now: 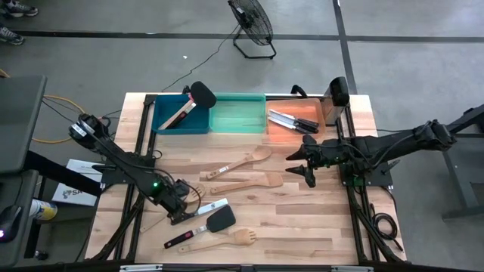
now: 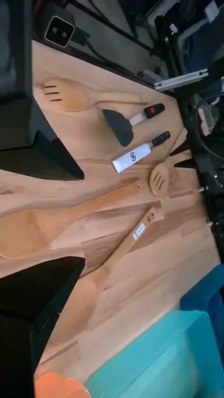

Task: Pick & Place Kitchen Items
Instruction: Put the serving spoon into the green bin

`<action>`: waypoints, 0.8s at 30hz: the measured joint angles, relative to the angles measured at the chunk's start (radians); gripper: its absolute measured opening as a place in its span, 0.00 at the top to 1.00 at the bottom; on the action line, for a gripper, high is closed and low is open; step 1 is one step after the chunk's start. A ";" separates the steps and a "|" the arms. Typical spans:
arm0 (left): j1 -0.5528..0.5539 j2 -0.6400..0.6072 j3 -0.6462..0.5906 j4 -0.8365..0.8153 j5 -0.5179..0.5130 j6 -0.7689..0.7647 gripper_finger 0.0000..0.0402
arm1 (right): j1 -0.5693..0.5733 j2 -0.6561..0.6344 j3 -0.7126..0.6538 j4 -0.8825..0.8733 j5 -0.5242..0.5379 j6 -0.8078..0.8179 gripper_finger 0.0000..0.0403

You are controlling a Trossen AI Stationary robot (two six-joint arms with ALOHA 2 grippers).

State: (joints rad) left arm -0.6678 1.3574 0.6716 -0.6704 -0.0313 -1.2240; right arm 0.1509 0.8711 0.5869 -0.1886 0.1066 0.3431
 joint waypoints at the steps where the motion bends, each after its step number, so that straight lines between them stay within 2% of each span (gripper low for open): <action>1: 0.000 0.013 0.000 0.000 0.002 -0.008 0.64 | 0.000 0.000 0.000 0.000 0.000 0.000 0.50; 6: 0.000 0.057 0.004 -0.003 0.016 -0.038 0.62 | 0.000 0.000 0.000 -0.001 0.000 0.002 0.50; 15: 0.000 0.109 0.004 0.027 0.017 -0.007 0.50 | 0.000 0.000 0.001 -0.016 0.000 0.019 0.50; 20: 0.000 0.147 0.005 0.004 0.029 -0.020 0.50 | 0.000 0.000 0.001 -0.028 0.000 0.033 0.50; 24: 0.001 0.169 0.006 -0.011 0.048 -0.033 0.56 | 0.000 0.000 0.001 -0.032 0.000 0.049 0.50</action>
State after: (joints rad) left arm -0.6666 1.5264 0.6773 -0.6810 0.0169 -1.2571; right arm 0.1505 0.8711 0.5877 -0.2203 0.1063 0.3924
